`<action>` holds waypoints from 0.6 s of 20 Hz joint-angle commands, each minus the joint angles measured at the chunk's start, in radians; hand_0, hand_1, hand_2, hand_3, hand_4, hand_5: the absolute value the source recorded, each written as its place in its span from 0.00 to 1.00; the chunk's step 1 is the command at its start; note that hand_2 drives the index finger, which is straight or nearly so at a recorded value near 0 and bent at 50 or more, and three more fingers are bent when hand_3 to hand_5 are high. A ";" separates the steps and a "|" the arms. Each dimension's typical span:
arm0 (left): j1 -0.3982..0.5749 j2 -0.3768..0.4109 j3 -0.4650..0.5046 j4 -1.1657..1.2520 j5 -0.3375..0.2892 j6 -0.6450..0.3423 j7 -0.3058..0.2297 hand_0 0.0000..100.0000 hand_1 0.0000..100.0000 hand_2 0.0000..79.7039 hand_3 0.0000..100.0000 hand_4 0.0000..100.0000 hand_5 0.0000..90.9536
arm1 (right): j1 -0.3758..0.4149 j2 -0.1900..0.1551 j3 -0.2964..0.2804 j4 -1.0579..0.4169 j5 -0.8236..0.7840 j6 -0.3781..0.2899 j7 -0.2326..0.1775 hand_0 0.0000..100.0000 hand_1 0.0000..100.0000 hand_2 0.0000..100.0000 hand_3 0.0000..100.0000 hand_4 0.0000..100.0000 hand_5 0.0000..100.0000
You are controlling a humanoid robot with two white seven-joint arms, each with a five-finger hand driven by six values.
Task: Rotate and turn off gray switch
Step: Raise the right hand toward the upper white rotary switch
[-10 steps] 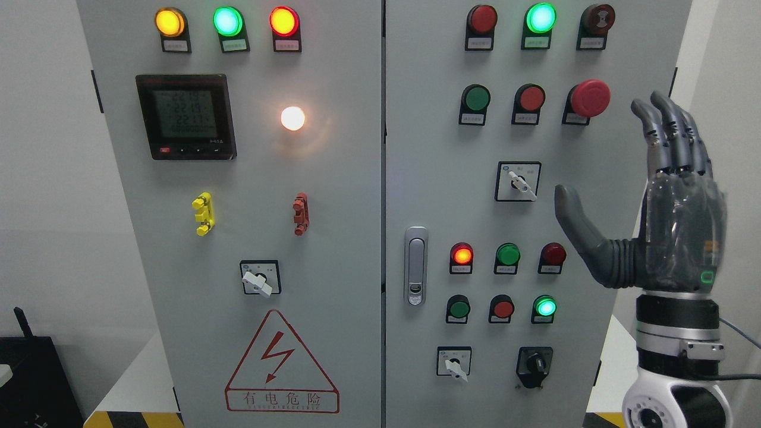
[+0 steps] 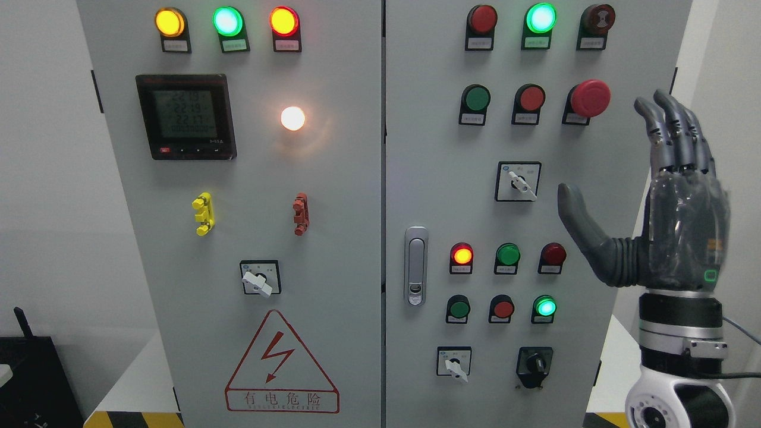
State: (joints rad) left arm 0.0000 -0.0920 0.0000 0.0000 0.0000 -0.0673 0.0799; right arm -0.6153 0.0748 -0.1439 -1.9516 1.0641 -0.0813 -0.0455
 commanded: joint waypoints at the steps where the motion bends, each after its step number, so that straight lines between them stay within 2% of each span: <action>1: -0.009 0.000 0.008 -0.026 0.020 0.000 0.000 0.12 0.39 0.00 0.00 0.00 0.00 | 0.002 0.003 -0.002 0.002 -0.003 0.000 -0.025 0.18 0.22 0.03 0.21 0.20 0.08; 2: -0.009 0.000 0.008 -0.026 0.020 0.000 0.000 0.12 0.39 0.00 0.00 0.00 0.00 | 0.003 0.007 0.000 0.003 -0.003 0.000 -0.030 0.19 0.24 0.05 0.24 0.21 0.10; 3: -0.009 0.000 0.008 -0.026 0.020 0.001 0.000 0.12 0.39 0.00 0.00 0.00 0.00 | 0.005 0.010 0.000 0.003 -0.009 0.000 -0.036 0.20 0.30 0.10 0.34 0.28 0.20; 4: -0.009 0.000 0.008 -0.026 0.018 0.001 0.000 0.12 0.39 0.00 0.00 0.00 0.00 | 0.008 0.013 0.001 0.003 -0.024 0.000 -0.045 0.21 0.32 0.11 0.38 0.34 0.29; 5: -0.009 0.000 0.008 -0.026 0.020 0.000 0.000 0.12 0.39 0.00 0.00 0.00 0.00 | 0.009 0.013 0.003 0.003 -0.036 0.000 -0.056 0.22 0.35 0.12 0.43 0.41 0.41; 6: -0.009 0.000 0.008 -0.026 0.020 0.000 0.000 0.12 0.39 0.00 0.00 0.00 0.00 | 0.011 0.013 0.003 0.002 -0.038 0.002 -0.063 0.22 0.37 0.17 0.53 0.56 0.65; 7: -0.009 0.000 0.008 -0.026 0.020 0.000 0.000 0.12 0.39 0.00 0.00 0.00 0.00 | 0.012 0.011 0.004 0.002 -0.038 0.015 -0.076 0.23 0.37 0.18 0.57 0.60 0.71; 8: -0.009 0.000 0.008 -0.026 0.018 0.001 0.000 0.12 0.39 0.00 0.00 0.00 0.00 | 0.012 0.011 0.009 0.002 -0.038 0.043 -0.080 0.24 0.35 0.24 0.71 0.75 0.87; 9: -0.009 0.000 0.008 -0.026 0.020 0.000 0.000 0.12 0.39 0.00 0.00 0.00 0.00 | 0.014 0.010 0.020 0.002 -0.038 0.079 -0.080 0.25 0.32 0.29 0.78 0.82 0.94; 12: -0.009 0.000 0.008 -0.026 0.020 0.001 0.000 0.12 0.39 0.00 0.00 0.00 0.00 | 0.029 0.013 0.032 0.002 -0.038 0.123 -0.077 0.25 0.28 0.40 0.88 0.89 1.00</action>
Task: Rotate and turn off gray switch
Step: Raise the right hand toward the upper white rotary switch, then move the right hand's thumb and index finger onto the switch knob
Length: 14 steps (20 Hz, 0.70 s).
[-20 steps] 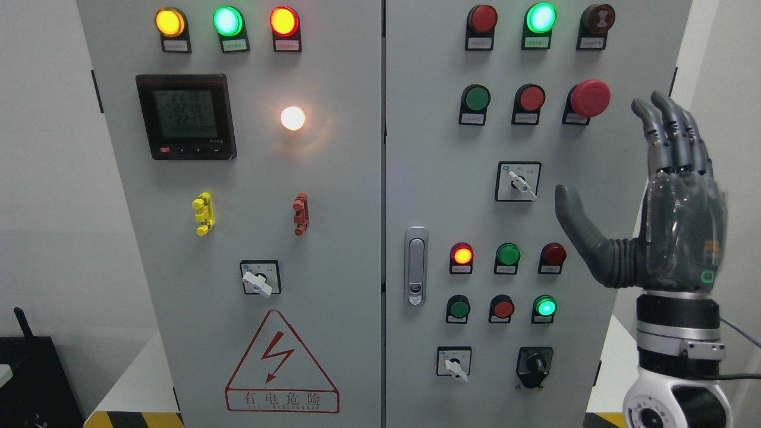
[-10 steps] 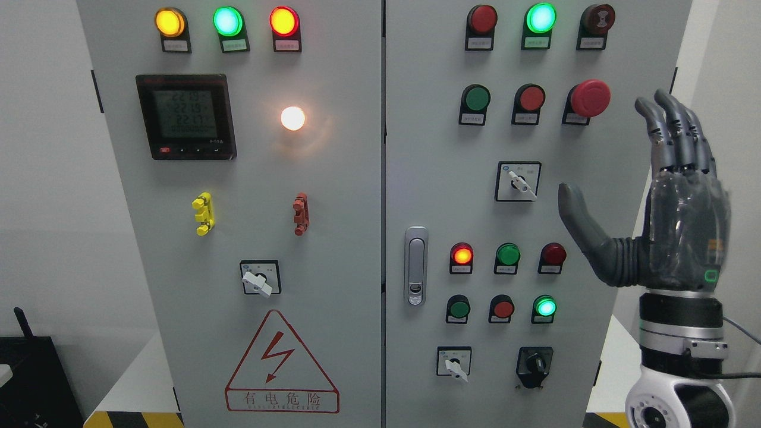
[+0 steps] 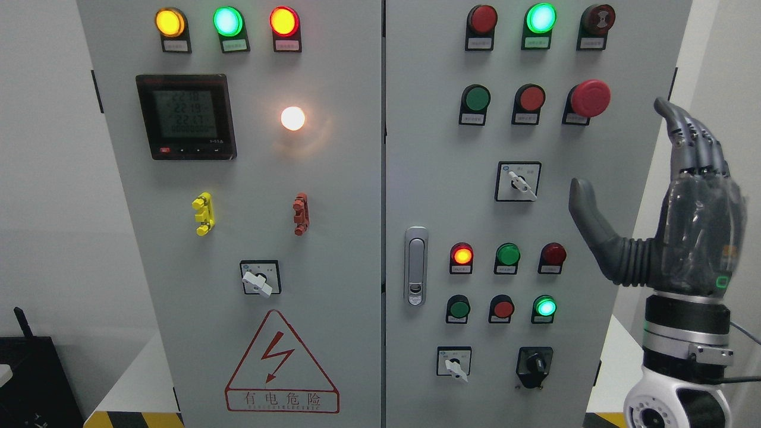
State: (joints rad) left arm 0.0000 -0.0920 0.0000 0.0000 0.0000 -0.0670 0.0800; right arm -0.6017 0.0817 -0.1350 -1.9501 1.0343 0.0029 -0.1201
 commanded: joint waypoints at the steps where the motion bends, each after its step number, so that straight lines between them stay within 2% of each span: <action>1: -0.009 0.000 0.008 -0.026 0.020 0.000 0.000 0.12 0.39 0.00 0.00 0.00 0.00 | 0.019 0.007 0.023 0.002 -0.008 0.040 -0.001 0.25 0.28 0.41 0.89 0.90 1.00; 3: -0.009 0.000 0.008 -0.026 0.020 0.001 0.000 0.12 0.39 0.00 0.00 0.00 0.00 | 0.028 0.007 0.025 0.003 -0.010 0.040 0.000 0.22 0.28 0.46 0.94 0.94 1.00; 9: -0.009 0.000 0.008 -0.026 0.020 -0.001 0.000 0.12 0.39 0.00 0.00 0.00 0.00 | 0.030 0.015 0.038 0.049 -0.036 0.043 0.002 0.13 0.30 0.51 0.97 0.96 1.00; 14: -0.009 0.000 0.008 -0.026 0.020 0.000 0.000 0.12 0.39 0.00 0.00 0.00 0.00 | 0.030 0.023 0.074 0.082 -0.085 0.097 0.000 0.07 0.30 0.52 0.97 0.96 1.00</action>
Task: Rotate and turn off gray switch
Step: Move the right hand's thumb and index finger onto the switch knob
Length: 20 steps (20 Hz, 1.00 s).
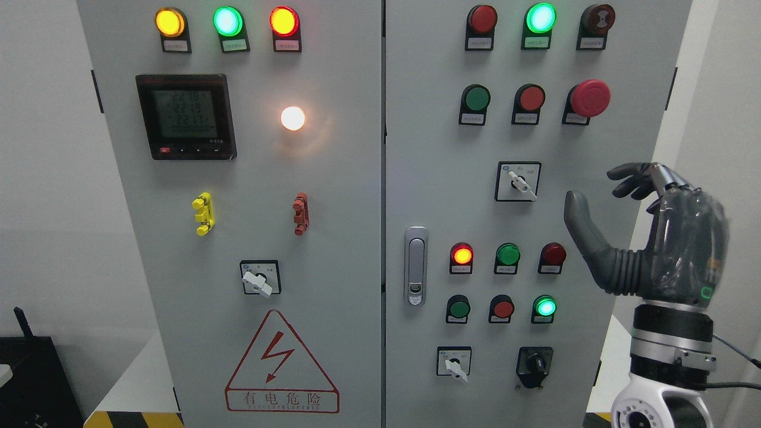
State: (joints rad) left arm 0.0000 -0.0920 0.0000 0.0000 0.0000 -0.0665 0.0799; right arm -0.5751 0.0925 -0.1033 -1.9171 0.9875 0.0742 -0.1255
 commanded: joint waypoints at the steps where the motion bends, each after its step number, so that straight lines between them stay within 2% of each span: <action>1: -0.009 0.000 0.008 -0.026 0.020 0.001 0.000 0.12 0.39 0.00 0.00 0.00 0.00 | 0.003 0.016 0.054 0.052 -0.047 0.036 0.006 0.06 0.31 0.52 0.97 0.96 1.00; 4: -0.009 0.000 0.008 -0.026 0.020 -0.001 0.000 0.12 0.39 0.00 0.00 0.00 0.00 | -0.002 0.021 0.073 0.056 -0.076 0.062 0.006 0.06 0.34 0.52 0.97 0.96 1.00; 13: -0.009 0.000 0.008 -0.026 0.018 0.001 0.000 0.12 0.39 0.00 0.00 0.00 0.00 | -0.029 0.027 0.068 0.095 -0.078 0.067 0.001 0.05 0.36 0.52 0.96 0.95 1.00; 17: -0.009 0.000 0.008 -0.026 0.020 -0.001 0.000 0.12 0.39 0.00 0.00 0.00 0.00 | -0.057 0.027 0.068 0.116 -0.079 0.091 0.004 0.05 0.38 0.53 0.96 0.95 1.00; 20: -0.009 0.000 0.009 -0.026 0.020 0.001 0.000 0.12 0.39 0.00 0.00 0.00 0.00 | -0.069 0.027 0.068 0.124 -0.081 0.094 0.006 0.01 0.42 0.54 0.96 0.95 1.00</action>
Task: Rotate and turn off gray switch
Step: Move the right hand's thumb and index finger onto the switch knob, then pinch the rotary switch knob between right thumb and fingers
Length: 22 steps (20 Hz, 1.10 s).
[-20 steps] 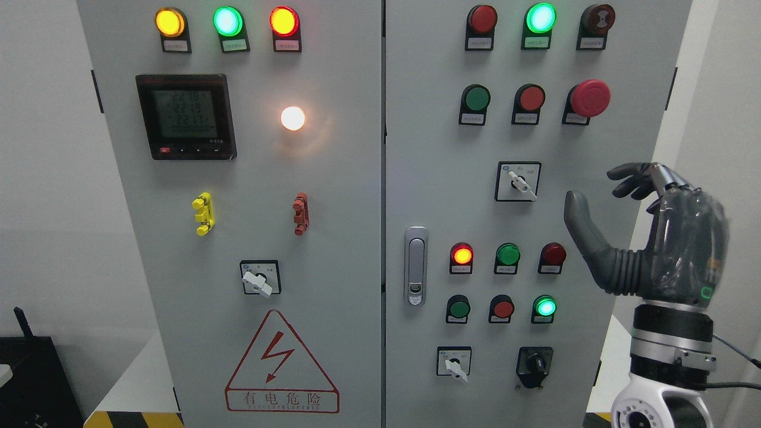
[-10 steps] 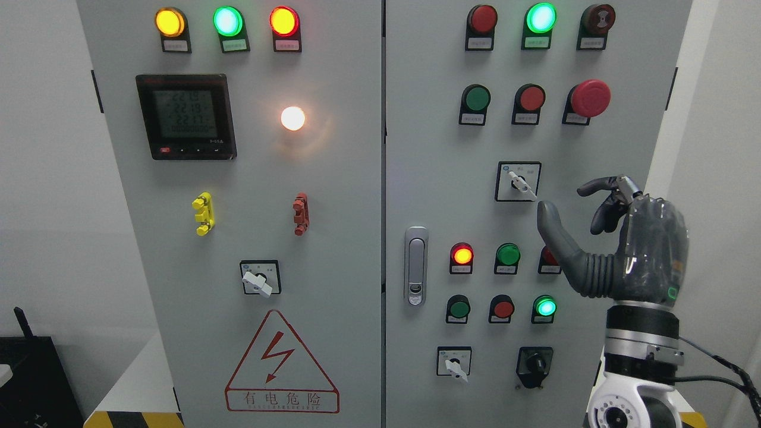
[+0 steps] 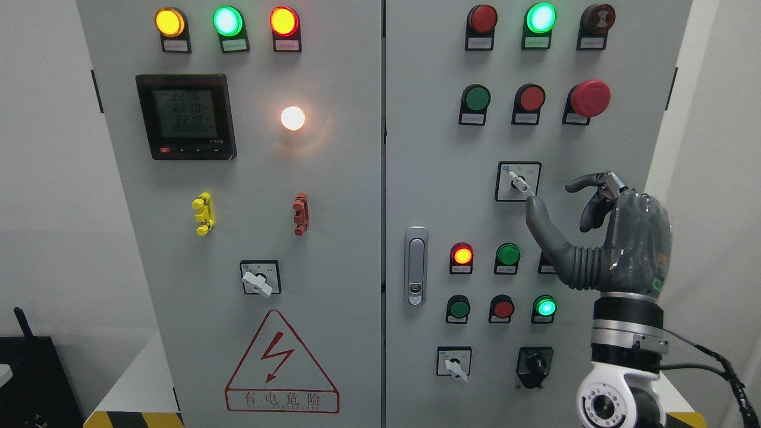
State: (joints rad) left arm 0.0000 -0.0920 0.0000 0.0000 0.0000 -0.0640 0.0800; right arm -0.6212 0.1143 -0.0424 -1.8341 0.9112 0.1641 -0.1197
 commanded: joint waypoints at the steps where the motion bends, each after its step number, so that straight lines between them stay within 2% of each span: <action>1: -0.009 0.000 0.008 -0.026 0.018 -0.002 0.000 0.12 0.39 0.00 0.00 0.00 0.00 | -0.025 0.005 0.009 0.041 -0.012 0.005 0.000 0.00 0.42 0.55 0.96 0.95 1.00; 22: -0.009 0.000 0.008 -0.026 0.018 -0.002 0.000 0.12 0.39 0.00 0.00 0.00 0.00 | -0.038 0.004 0.019 0.055 -0.038 0.029 0.000 0.00 0.45 0.59 0.96 0.95 1.00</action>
State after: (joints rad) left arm 0.0000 -0.0920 0.0000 0.0000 0.0000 -0.0667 0.0798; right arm -0.6566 0.1188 -0.0058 -1.7922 0.8739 0.1932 -0.1200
